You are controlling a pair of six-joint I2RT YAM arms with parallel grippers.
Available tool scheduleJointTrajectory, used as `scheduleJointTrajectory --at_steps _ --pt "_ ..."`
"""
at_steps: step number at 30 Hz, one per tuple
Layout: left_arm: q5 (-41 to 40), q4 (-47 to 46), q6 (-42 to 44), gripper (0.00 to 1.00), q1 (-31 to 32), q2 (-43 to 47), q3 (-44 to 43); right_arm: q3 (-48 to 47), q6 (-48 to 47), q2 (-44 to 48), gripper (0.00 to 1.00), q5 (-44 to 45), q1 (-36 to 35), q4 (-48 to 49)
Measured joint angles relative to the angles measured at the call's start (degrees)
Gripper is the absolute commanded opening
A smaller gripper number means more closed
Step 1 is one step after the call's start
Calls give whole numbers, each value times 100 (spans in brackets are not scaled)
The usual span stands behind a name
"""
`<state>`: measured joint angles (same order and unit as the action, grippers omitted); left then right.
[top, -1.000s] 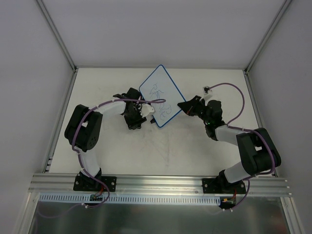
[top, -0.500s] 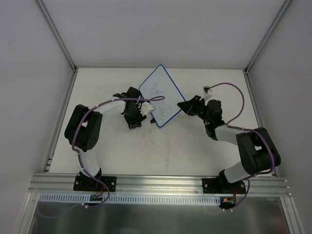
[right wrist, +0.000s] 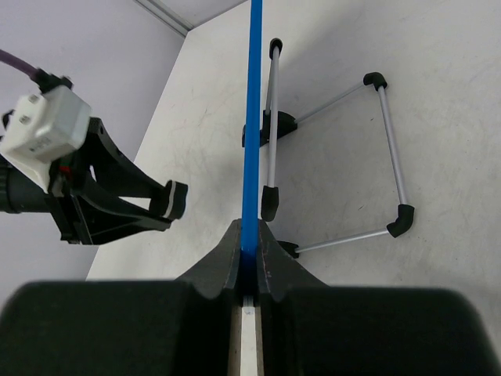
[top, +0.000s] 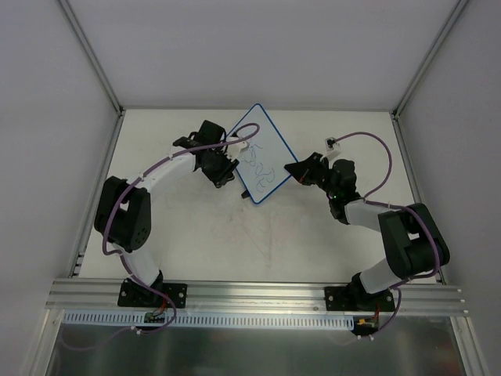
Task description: Erase the whiteboard
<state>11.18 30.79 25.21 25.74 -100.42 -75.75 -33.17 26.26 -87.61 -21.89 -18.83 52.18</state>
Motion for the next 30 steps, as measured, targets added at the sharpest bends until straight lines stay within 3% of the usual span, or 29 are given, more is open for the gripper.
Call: scheduleJointTrajectory --at_steps 9,18,24,30 --pt "-260 13 -1585 0 -313 20 -785 -26 -4 -24 0 -9 2 0" --pt "612 -37 -3237 0 -1211 -280 -1963 -33 -15 -24 0 -11 0 -4" --pt "1198 -212 -3882 0 -1150 -1056 -2778 -37 -15 -24 0 -15 0 -13" --pt "1235 -461 -4199 0 -911 -1556 -2887 -74 -22 -46 0 -42 0 -31"
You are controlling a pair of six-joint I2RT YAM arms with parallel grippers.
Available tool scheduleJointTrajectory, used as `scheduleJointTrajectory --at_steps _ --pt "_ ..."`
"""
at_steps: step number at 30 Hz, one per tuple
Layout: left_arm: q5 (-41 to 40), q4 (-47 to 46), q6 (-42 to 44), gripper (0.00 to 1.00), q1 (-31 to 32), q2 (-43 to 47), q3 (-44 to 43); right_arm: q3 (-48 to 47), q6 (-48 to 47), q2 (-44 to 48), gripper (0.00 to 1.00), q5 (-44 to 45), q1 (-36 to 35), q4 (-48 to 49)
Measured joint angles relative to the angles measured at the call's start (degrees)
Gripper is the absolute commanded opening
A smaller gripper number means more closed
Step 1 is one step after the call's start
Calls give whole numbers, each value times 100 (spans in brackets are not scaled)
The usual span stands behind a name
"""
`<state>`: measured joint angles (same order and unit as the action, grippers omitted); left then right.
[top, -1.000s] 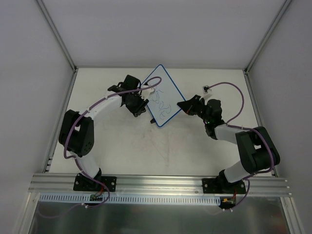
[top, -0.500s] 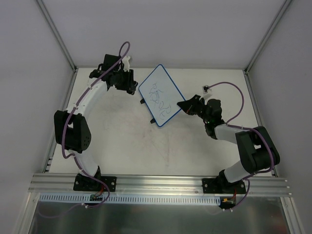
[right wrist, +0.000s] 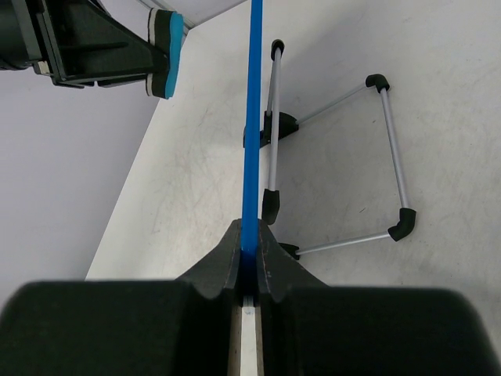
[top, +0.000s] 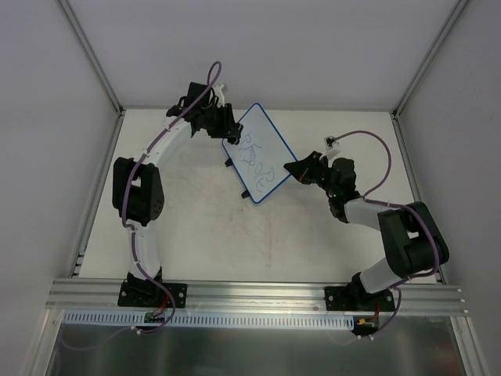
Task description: Erase the whiteboard
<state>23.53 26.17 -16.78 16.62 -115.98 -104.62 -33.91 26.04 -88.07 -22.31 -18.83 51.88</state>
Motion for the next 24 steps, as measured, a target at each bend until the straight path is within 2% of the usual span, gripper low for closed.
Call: scheduleJointTrajectory --at_steps 10,24 --pt "-81 -1060 -507 0 247 -157 199 -61 2 -66 0 -11 0 -4" --pt "-597 -1515 -643 0 511 -866 177 -81 63 -92 0 4 22 -42"
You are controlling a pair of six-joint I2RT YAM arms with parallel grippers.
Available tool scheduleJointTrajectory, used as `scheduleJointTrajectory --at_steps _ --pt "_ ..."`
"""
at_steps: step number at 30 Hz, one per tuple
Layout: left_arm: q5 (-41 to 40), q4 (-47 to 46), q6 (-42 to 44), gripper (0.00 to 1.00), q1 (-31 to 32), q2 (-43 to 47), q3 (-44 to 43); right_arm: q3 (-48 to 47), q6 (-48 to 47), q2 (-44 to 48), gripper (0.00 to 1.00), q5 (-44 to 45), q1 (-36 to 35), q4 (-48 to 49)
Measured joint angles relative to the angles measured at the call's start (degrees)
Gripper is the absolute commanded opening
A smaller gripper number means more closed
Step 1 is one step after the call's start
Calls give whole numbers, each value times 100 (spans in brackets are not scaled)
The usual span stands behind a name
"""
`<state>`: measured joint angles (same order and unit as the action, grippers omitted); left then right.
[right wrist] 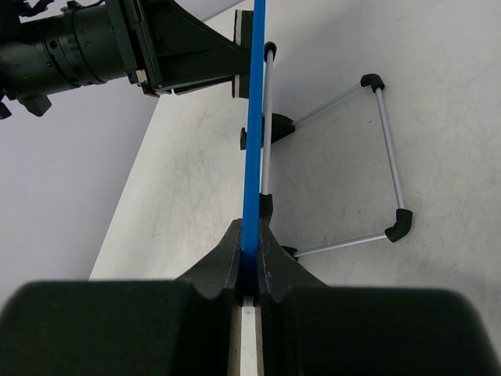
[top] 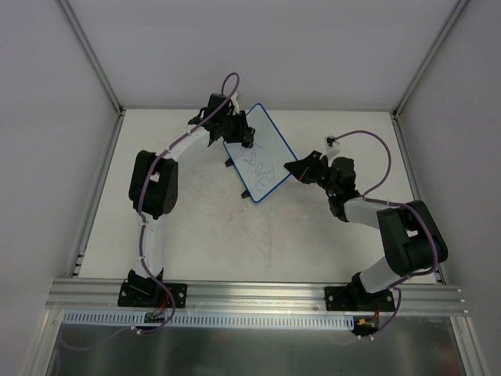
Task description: Erase the whiteboard
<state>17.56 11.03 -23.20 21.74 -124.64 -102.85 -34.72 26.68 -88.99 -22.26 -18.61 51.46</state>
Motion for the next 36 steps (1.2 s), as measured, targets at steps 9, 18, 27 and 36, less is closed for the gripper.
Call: scheduleJointTrajectory --at_steps 9,18,27,36 --pt "-356 -120 -9 0 28 -20 0 -11 39 -24 0 26 4 -4" --pt "-466 -315 -186 0 -210 -227 0 -11 92 -24 0 39 4 -33" --pt "-197 -415 -275 0 -308 -297 -9 -11 105 -24 0 37 4 -39" --pt "256 -723 26 0 -186 -297 -7 -11 177 -26 0 35 26 -90"
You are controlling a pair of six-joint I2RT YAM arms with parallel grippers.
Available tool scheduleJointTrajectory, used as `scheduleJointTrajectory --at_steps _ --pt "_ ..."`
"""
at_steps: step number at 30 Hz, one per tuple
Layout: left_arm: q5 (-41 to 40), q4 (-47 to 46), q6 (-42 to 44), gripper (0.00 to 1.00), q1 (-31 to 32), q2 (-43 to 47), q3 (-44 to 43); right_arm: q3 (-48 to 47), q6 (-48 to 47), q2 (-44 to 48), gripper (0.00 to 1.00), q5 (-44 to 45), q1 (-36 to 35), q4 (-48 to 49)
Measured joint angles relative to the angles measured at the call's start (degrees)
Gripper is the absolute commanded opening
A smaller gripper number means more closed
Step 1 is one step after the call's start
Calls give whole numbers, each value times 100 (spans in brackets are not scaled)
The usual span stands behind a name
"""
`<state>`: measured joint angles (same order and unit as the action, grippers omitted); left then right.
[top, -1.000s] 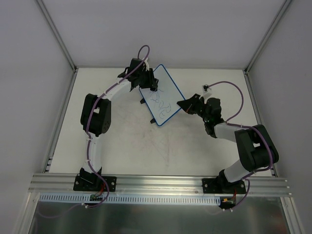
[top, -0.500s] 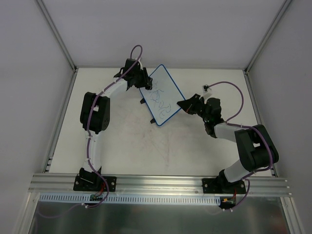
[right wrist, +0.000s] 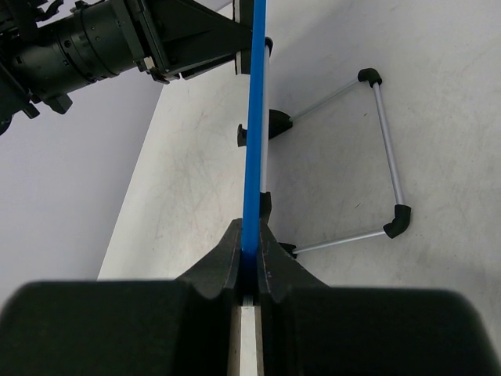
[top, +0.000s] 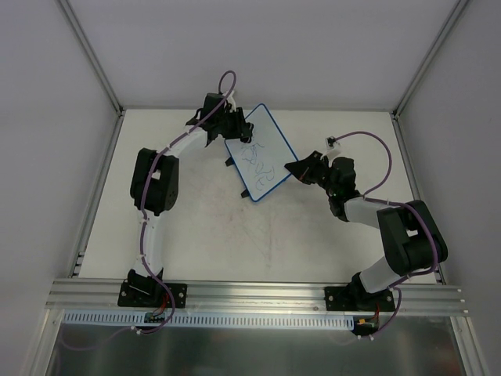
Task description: Erase the whiteboard
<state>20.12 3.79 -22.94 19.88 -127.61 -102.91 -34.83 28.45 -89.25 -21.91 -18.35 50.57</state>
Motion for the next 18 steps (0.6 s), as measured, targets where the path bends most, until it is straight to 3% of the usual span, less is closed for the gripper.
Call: scheduleJointTrajectory --at_steps 18 --pt "225 -533 1003 0 568 411 496 0 98 0 0 22 37 -111"
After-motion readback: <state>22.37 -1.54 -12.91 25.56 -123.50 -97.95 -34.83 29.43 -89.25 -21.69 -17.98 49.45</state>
